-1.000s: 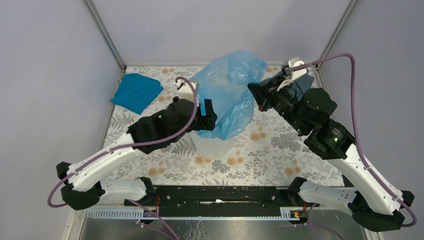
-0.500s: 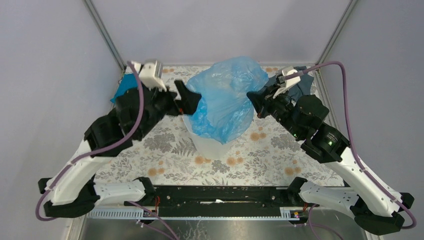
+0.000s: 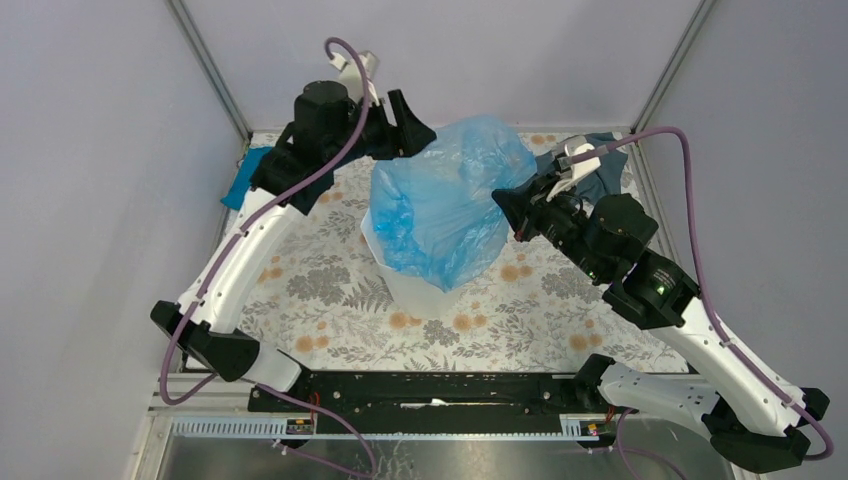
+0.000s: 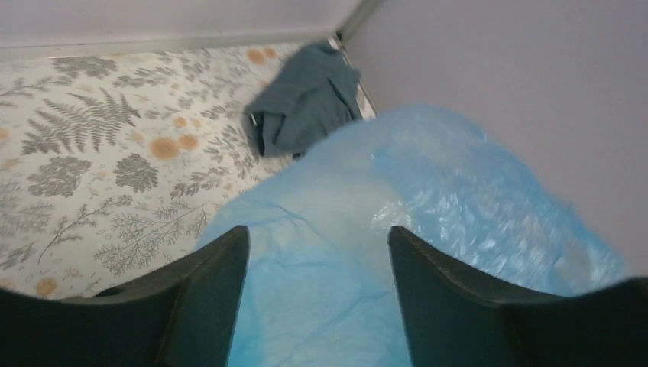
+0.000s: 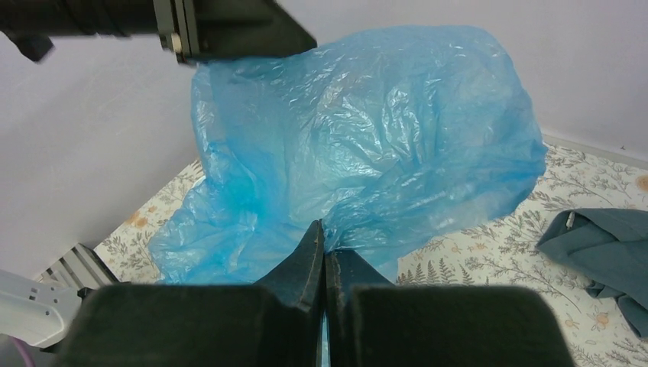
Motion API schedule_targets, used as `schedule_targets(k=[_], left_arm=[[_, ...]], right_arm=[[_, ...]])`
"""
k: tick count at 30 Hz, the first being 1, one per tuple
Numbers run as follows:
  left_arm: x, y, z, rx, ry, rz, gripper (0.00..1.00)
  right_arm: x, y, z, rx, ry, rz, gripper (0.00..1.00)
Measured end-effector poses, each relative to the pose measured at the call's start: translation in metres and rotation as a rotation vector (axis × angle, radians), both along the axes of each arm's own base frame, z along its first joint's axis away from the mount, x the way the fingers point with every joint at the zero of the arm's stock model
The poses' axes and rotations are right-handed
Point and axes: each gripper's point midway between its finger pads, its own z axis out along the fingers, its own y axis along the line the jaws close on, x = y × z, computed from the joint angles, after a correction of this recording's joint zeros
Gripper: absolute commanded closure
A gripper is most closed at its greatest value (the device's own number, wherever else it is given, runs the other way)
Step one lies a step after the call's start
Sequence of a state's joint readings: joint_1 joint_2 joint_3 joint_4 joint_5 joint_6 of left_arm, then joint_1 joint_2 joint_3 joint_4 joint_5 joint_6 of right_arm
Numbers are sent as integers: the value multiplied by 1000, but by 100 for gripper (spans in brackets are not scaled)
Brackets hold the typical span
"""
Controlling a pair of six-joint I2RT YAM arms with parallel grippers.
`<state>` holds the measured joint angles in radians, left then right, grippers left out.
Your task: Put the trash bags into the trash bin
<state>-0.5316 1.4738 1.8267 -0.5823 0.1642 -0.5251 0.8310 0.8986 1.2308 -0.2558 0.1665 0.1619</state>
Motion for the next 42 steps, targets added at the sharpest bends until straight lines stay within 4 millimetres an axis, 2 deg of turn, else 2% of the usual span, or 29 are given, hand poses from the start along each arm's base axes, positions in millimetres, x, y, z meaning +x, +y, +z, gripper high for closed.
schedule_targets(k=[3, 5, 6, 8, 11, 16, 19, 25, 26, 28, 31, 34, 37, 40, 42], left_arm=[[-15, -11, -24, -15, 35, -95, 63], [-29, -9, -47, -3, 65, -119, 78], [-36, -5, -58, 6, 81, -124, 82], [-52, 3, -75, 21, 102, -136, 85], [-70, 9, -83, 37, 90, -146, 87], [-100, -6, -88, 112, 57, -178, 92], [-101, -13, -108, 187, 83, -156, 98], [-83, -11, -171, 365, 191, -56, 100], [-84, -9, -181, 391, 207, -49, 98], [-85, -5, -191, 421, 229, -36, 87], [-86, -2, -188, 420, 221, -22, 66], [-88, 0, -178, 404, 207, -21, 47], [-91, -1, -159, 359, 180, -30, 29], [-97, -1, -141, 314, 154, -49, 17], [-101, 0, -132, 296, 140, -60, 13]], right_arm=[[0, 0, 1, -1, -6, 1, 100], [1, 0, 0, -8, -10, 0, 100], [1, 0, -1, -13, -12, -1, 100], [2, 0, -5, -28, -12, -2, 100], [4, 0, -9, -44, -12, -4, 100], [8, 6, -13, -57, -9, 2, 100], [11, 16, -17, -62, 3, 26, 100], [14, 37, -24, -69, 43, 88, 100], [13, 38, -24, -66, 46, 96, 100], [12, 41, -27, -66, 58, 110, 100], [12, 46, -29, -65, 70, 128, 100], [10, 51, -29, -60, 78, 154, 100], [7, 56, -32, -61, 93, 185, 100], [5, 59, -38, -70, 113, 201, 100], [4, 60, -42, -79, 126, 208, 100]])
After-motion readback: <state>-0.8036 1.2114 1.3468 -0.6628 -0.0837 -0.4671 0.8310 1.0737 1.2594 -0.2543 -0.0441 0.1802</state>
